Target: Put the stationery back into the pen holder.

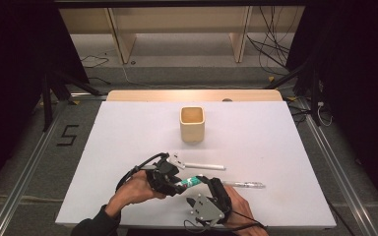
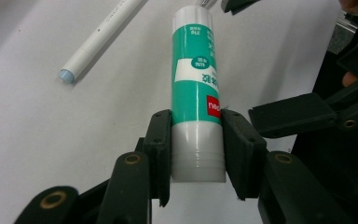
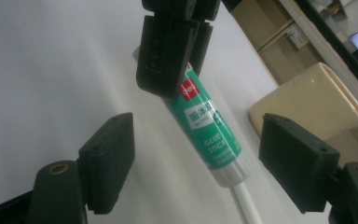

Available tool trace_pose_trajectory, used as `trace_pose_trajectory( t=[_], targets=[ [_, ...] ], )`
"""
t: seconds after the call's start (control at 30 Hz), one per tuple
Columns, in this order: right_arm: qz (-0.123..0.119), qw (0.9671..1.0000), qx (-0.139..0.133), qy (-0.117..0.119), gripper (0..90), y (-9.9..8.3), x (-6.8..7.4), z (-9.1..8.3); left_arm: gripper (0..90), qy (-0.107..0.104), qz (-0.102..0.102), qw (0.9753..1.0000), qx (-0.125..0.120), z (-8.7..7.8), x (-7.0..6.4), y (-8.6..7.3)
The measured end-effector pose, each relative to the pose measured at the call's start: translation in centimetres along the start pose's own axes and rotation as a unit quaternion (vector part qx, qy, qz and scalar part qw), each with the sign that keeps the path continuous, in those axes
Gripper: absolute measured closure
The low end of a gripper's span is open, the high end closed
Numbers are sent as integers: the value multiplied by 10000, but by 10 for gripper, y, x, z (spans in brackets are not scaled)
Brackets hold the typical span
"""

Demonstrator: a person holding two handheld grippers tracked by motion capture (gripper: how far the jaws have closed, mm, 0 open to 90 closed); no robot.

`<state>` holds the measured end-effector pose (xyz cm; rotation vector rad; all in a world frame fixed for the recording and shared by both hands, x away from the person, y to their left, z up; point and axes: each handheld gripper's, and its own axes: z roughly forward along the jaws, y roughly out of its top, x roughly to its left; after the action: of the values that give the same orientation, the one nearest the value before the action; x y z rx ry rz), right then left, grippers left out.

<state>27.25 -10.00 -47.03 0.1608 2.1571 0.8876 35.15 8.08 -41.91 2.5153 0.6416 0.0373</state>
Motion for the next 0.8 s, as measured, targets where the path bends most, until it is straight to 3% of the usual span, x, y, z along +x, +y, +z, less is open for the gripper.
trace_pose_trajectory(
  t=[0.2, 0.3, 0.33, 0.8],
  targets=[
    [-548, 9981, 98, -247, 357, 4, 9, 5, 648, -27, 19, 10000, -3, -1, -3, 0],
    [-697, 9969, 174, -322, 392, 5, 14, 7, 648, -40, 59, 10000, 48, -1, -4, 1],
    [-859, 9955, 164, -352, 404, 5, 13, 8, 648, -47, 83, 9999, 75, -1, -4, 1],
    [-1540, 9863, 222, -548, 498, 8, 23, 13, 648, -137, 211, 9994, 225, 1, -10, 2]
  ],
)
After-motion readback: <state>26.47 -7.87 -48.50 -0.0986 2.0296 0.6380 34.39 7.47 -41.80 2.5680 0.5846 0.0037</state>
